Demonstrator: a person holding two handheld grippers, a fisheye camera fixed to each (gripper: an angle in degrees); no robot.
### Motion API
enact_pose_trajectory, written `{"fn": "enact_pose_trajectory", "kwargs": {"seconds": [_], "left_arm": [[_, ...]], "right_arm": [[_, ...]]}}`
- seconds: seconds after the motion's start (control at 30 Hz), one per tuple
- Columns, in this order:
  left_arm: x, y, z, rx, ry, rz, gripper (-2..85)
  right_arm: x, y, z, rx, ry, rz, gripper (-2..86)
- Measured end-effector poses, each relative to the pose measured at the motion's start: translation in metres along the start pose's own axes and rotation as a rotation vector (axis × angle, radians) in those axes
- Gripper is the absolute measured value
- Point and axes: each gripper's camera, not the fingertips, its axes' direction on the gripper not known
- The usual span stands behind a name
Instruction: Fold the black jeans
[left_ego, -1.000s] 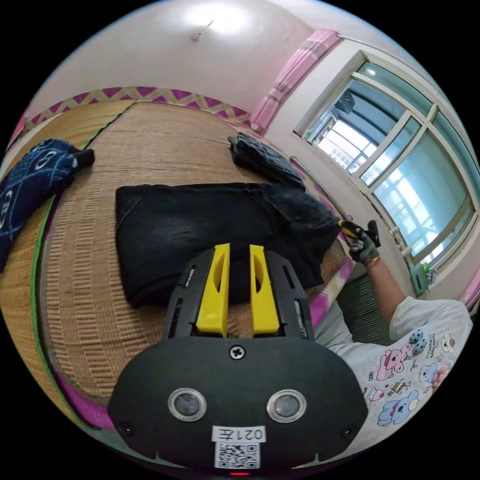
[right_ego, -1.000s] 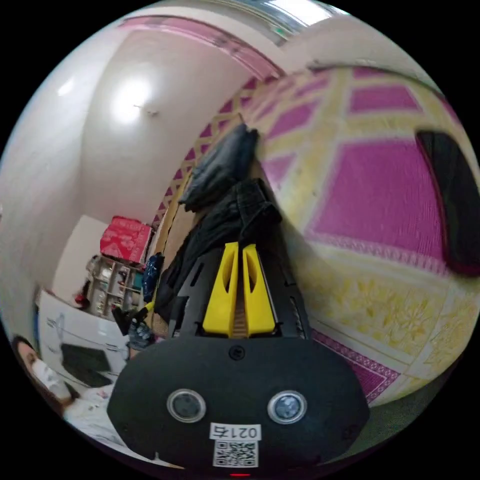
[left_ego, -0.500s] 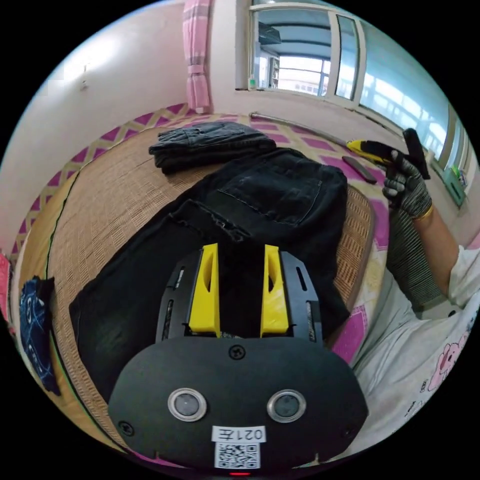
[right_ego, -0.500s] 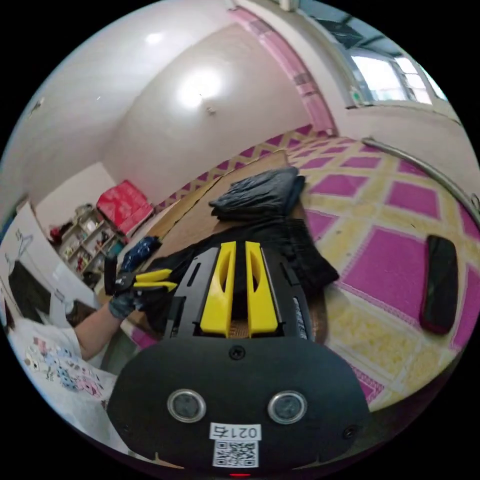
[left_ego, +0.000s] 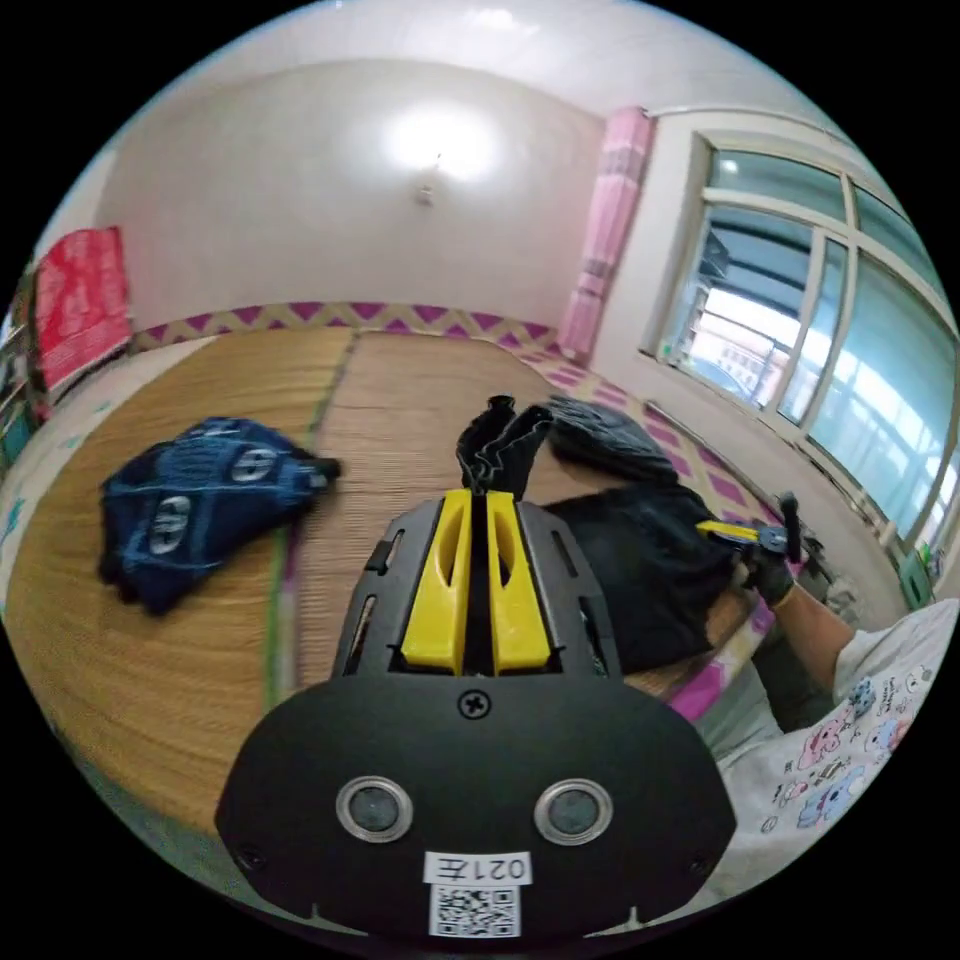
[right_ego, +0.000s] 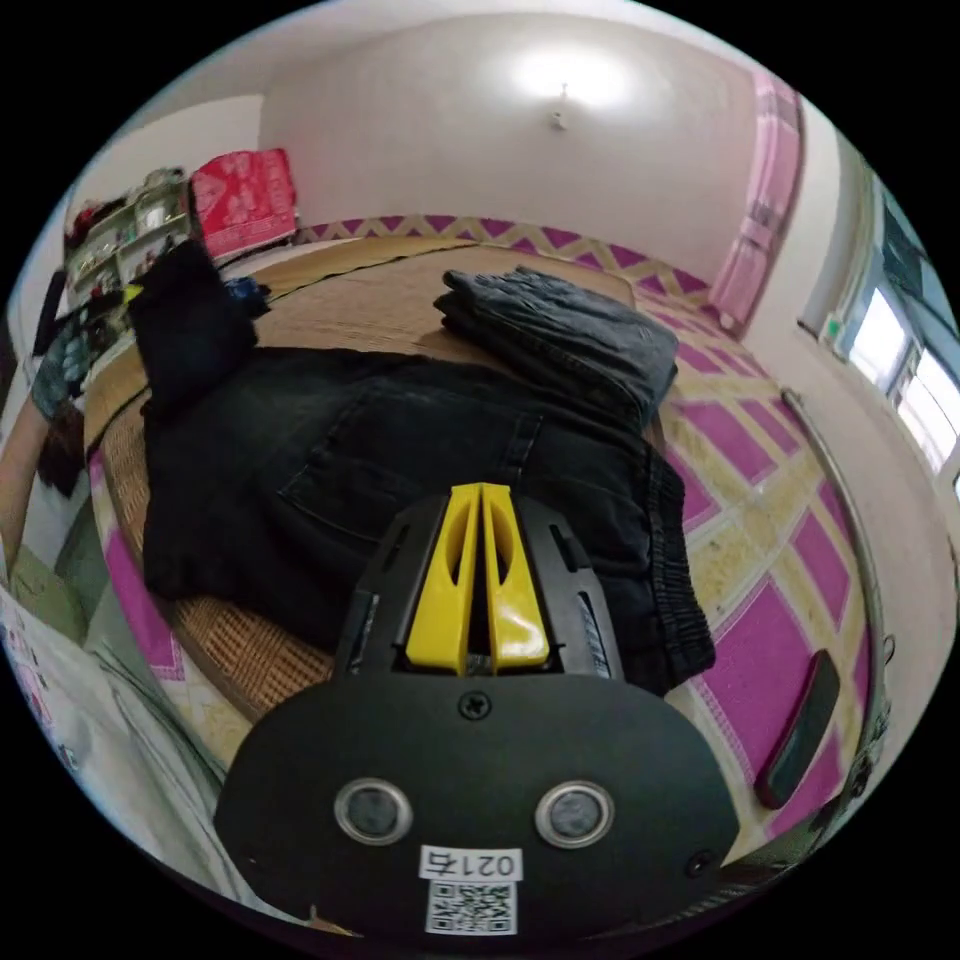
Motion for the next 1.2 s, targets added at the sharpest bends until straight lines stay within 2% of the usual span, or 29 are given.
{"fn": "enact_pose_trajectory", "kwargs": {"seconds": [0.2, 0.3, 0.47, 0.57, 0.67, 0.73, 0.9, 1.07, 1.2], "left_arm": [[-0.175, 0.043, -0.044, -0.070, -0.305, -0.285, -0.8], [-0.233, 0.075, -0.029, -0.150, -0.237, -0.425, -0.5], [-0.267, 0.090, -0.028, -0.159, -0.171, -0.547, 1.7], [-0.271, 0.085, -0.049, -0.138, -0.274, -0.577, 4.0], [-0.235, 0.061, -0.065, -0.068, -0.310, -0.327, 4.2], [-0.209, 0.042, -0.049, -0.133, -0.238, -0.163, 4.6], [-0.149, 0.006, 0.017, -0.247, -0.116, 0.187, 8.2], [-0.131, -0.008, 0.070, -0.368, -0.061, 0.357, 12.0], [-0.126, -0.008, 0.095, -0.466, -0.028, 0.451, 12.7]], "right_arm": [[0.019, -0.003, 0.006, -0.019, -0.101, 0.141, -0.6], [0.020, -0.009, 0.016, -0.070, -0.126, 0.167, -0.6], [0.017, -0.015, 0.025, -0.116, -0.152, 0.191, -0.5], [0.009, -0.022, 0.017, -0.079, -0.122, 0.142, -0.1], [-0.002, -0.042, 0.006, 0.018, -0.086, -0.044, 2.3], [-0.008, -0.068, 0.017, -0.012, -0.070, -0.174, 6.5], [-0.014, -0.121, 0.056, -0.131, -0.100, -0.416, 8.8], [-0.017, -0.159, 0.095, -0.258, -0.136, -0.544, 9.4], [-0.021, -0.170, 0.118, -0.373, -0.252, -0.610, 6.1]]}}
